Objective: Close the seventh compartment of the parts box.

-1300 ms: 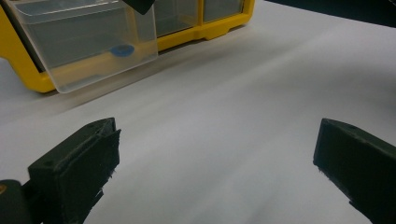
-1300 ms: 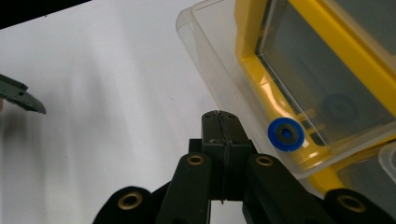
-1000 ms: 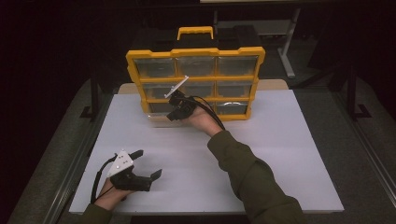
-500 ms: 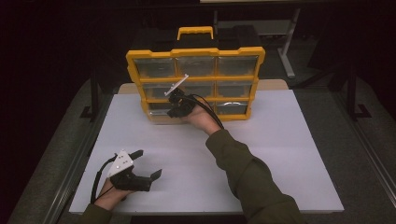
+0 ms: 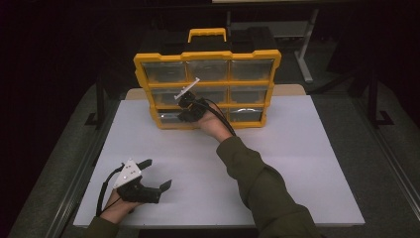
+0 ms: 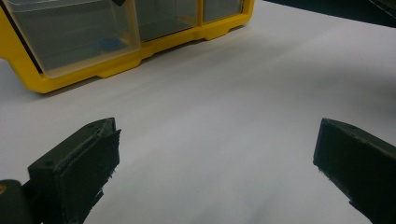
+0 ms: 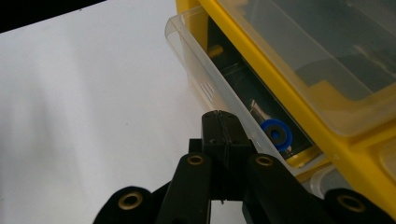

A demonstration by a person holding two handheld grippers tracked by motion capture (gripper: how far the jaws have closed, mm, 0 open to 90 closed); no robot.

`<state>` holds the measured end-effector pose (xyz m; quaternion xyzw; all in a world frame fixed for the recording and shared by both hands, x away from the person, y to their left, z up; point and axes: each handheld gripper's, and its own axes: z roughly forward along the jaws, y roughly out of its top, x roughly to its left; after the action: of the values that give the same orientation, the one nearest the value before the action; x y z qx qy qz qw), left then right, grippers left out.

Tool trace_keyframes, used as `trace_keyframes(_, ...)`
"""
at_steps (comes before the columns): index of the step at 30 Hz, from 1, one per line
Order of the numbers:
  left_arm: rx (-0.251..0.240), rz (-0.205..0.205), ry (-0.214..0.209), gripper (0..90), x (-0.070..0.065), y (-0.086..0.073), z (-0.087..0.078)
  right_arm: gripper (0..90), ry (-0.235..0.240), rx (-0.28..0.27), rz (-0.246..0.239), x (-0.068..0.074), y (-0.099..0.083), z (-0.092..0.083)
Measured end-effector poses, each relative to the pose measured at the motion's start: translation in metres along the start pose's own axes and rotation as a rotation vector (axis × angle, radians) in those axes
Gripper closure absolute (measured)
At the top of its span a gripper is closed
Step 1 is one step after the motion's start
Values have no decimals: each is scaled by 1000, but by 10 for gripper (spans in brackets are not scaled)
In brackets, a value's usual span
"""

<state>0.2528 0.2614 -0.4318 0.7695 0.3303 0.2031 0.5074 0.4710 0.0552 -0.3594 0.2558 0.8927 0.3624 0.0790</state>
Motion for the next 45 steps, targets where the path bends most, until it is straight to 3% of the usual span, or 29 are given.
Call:
trace_keyframes(15,2,3,-1,0,0,1,1,893,-69,-17,-6,-4,2,3)
trace_keyframes(24,-1,2,-3,0,0,0,1,893,-87,-30,10,-4,3,4)
trace_keyframes(31,1,5,-2,0,0,0,1,893,-86,-36,14,-5,2,4)
trace_keyframes(34,2,2,-2,0,1,0,1,892,-50,-50,33,-3,1,0)
trace_keyframes(38,2,2,-2,0,1,0,1,890,-57,-39,9,-3,-1,-7)
trace_keyframes(45,5,5,0,0,1,0,0,742,-18,-56,23,0,-10,-22)
